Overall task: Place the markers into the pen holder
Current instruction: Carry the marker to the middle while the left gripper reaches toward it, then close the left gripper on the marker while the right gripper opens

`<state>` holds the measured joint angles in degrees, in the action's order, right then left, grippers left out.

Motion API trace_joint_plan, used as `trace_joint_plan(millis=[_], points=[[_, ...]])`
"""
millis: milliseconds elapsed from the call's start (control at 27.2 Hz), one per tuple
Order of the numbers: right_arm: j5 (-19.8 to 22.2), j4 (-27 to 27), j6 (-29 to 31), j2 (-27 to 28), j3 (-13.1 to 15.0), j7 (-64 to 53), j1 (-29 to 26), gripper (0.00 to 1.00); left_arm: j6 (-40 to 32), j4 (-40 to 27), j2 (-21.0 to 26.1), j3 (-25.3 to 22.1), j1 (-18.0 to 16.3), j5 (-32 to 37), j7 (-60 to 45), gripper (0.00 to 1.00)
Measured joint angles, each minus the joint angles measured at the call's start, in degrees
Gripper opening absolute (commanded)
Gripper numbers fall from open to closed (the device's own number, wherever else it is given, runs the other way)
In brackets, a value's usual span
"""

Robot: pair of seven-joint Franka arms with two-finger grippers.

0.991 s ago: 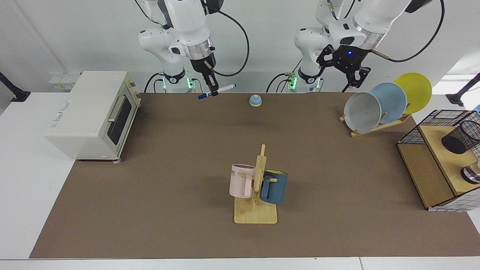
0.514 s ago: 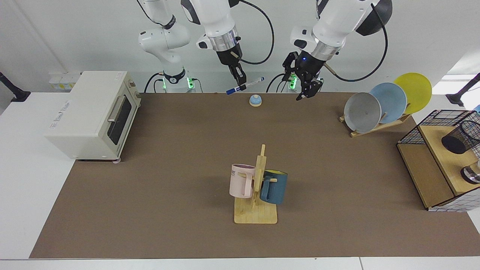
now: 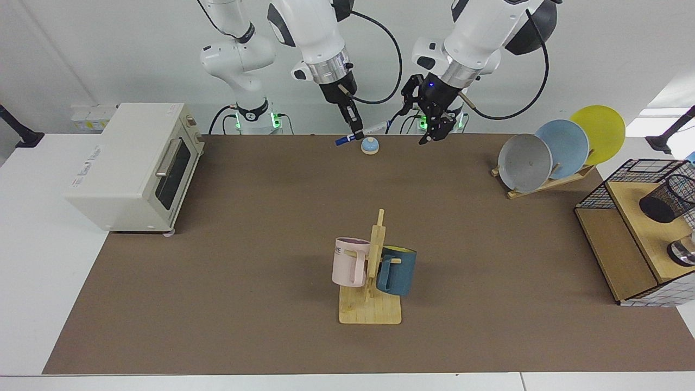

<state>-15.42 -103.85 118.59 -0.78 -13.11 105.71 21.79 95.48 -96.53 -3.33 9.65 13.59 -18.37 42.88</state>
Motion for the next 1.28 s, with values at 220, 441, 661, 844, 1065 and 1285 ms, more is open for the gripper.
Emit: trace_joint_plan(millis=[220, 441, 661, 844, 1065, 1285], points=[[-0.24, 0.26, 1.09, 0.48, -0.01, 0.79, 0.79, 0.00, 2.16, -0.65, 0.01, 0.02, 1.98, -0.06, 0.00, 0.57], [-1.31, 0.70, 1.22, 0.53, 0.07, 0.79, 0.89, 0.00, 3.59, -1.46, 0.07, 0.04, 3.77, -0.06, -0.53, 0.57], [-1.38, 1.78, 1.22, 0.88, 0.03, 1.78, 1.54, 0.00, 5.09, -2.61, 0.15, 0.06, 5.12, -0.07, -1.50, 0.57], [-1.40, 2.09, 1.22, 1.11, 0.05, 1.90, 1.65, 0.00, 5.84, -3.12, 0.15, 0.08, 5.71, -0.07, -1.96, 0.56], [-1.41, 2.23, 1.22, 1.33, 0.06, 1.91, 1.65, 0.00, 6.22, -3.57, 0.15, 0.07, 5.71, -0.07, -1.99, 0.38], [-1.41, 2.31, 1.24, 1.39, 0.11, 1.91, 1.65, 0.00, 6.20, -3.72, 0.15, 0.29, 5.72, -0.07, -1.99, 0.30]])
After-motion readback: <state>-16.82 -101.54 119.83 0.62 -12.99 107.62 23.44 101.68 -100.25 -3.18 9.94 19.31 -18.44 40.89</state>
